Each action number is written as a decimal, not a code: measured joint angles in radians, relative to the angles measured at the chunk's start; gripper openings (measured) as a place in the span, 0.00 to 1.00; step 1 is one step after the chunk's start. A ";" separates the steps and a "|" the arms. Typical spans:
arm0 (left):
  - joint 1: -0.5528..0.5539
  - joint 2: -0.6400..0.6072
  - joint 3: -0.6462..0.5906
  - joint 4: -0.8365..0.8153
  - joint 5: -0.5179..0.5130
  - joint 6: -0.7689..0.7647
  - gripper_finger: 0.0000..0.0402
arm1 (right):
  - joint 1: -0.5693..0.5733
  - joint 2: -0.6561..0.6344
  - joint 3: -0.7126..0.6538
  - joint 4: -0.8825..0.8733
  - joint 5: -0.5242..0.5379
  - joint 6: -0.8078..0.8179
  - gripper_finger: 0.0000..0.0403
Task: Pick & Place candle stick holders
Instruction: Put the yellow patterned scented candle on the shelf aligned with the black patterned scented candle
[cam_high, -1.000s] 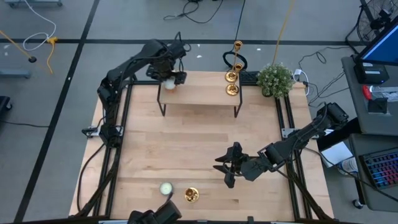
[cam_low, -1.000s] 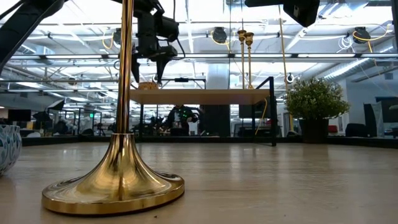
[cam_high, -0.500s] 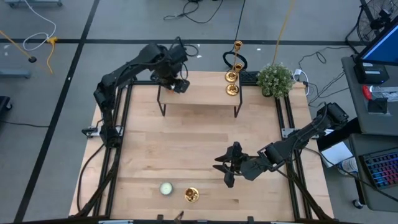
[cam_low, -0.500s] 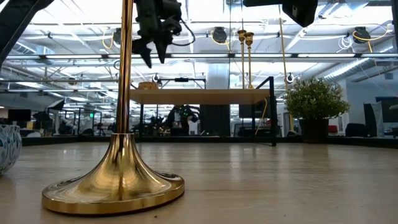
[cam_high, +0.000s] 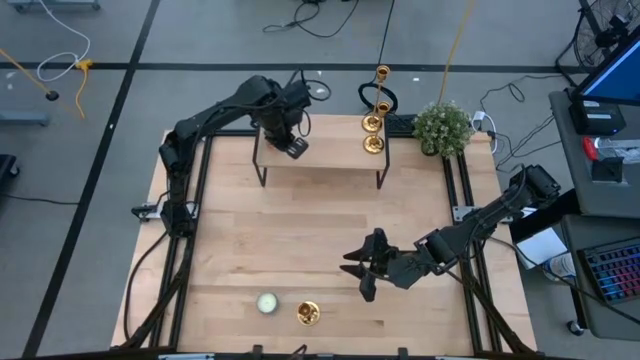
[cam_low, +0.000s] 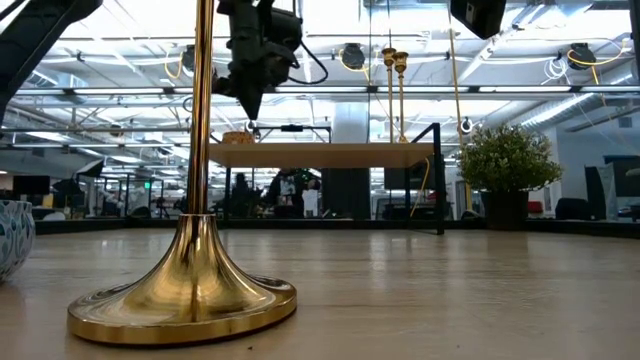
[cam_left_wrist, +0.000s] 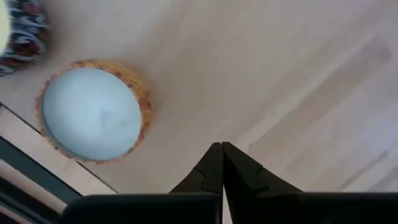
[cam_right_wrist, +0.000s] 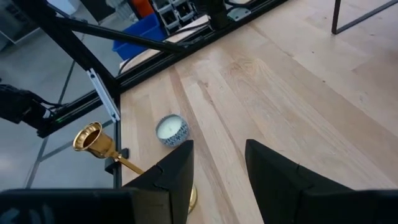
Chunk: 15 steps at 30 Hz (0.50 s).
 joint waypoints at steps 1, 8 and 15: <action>-0.002 0.000 0.000 -0.002 0.000 0.032 0.01 | 0.000 0.000 0.000 0.000 0.000 0.000 0.36; -0.005 0.000 0.000 0.001 -0.019 0.171 0.01 | -0.004 0.000 0.000 0.001 -0.002 0.016 0.36; 0.022 0.000 0.000 0.001 -0.029 0.187 0.00 | -0.013 0.000 0.000 0.001 -0.003 0.025 0.36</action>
